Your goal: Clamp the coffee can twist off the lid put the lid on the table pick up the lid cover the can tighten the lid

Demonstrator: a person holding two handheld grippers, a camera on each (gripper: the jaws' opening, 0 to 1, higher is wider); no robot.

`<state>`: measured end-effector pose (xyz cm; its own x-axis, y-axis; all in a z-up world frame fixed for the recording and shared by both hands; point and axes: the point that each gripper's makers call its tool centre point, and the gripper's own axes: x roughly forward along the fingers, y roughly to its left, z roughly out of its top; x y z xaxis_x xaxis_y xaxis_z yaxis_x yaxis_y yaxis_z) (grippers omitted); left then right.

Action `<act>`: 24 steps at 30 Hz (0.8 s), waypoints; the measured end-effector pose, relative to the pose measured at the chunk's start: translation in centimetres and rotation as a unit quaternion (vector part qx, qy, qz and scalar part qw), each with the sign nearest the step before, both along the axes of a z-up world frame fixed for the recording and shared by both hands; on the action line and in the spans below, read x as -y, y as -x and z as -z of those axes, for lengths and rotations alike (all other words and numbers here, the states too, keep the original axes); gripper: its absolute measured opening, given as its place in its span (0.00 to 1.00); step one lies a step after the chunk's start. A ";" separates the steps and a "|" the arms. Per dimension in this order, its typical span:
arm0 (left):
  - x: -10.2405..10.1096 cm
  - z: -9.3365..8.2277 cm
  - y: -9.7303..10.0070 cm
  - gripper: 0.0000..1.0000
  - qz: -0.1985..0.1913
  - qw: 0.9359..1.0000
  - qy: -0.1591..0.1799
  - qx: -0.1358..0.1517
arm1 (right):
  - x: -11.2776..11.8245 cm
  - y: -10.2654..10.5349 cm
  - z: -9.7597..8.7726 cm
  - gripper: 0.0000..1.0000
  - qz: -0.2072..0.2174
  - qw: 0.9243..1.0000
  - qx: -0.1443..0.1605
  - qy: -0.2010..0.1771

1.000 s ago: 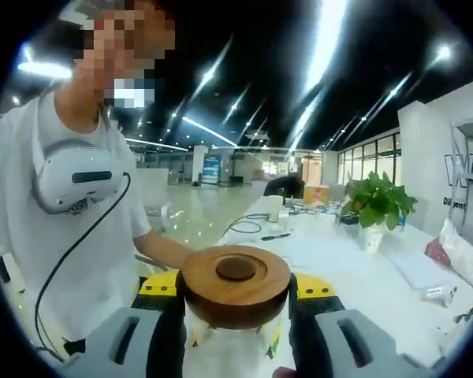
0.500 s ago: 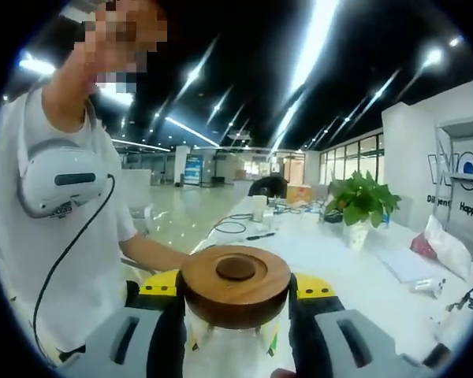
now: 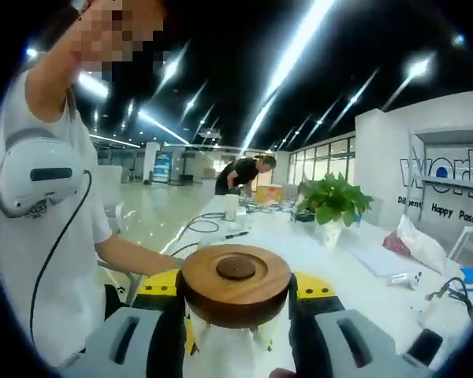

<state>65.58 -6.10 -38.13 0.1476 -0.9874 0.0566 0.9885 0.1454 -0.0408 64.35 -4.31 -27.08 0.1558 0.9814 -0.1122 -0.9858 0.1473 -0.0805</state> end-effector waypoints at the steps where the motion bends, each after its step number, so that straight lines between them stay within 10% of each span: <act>1: 0.0 0.0 0.0 0.43 0.000 1.000 0.000 0.000 | 0.0 -0.1 0.0 0.47 0.003 1.000 -0.007 -0.002; 10: 0.0 0.0 0.0 0.43 -0.001 1.000 0.000 0.000 | 0.2 -0.4 0.5 0.46 0.062 0.997 -0.038 0.014; 24: -0.1 0.1 -0.1 0.43 -0.001 1.000 0.000 -0.001 | 0.7 -0.2 0.4 0.46 0.169 0.985 -0.008 -0.028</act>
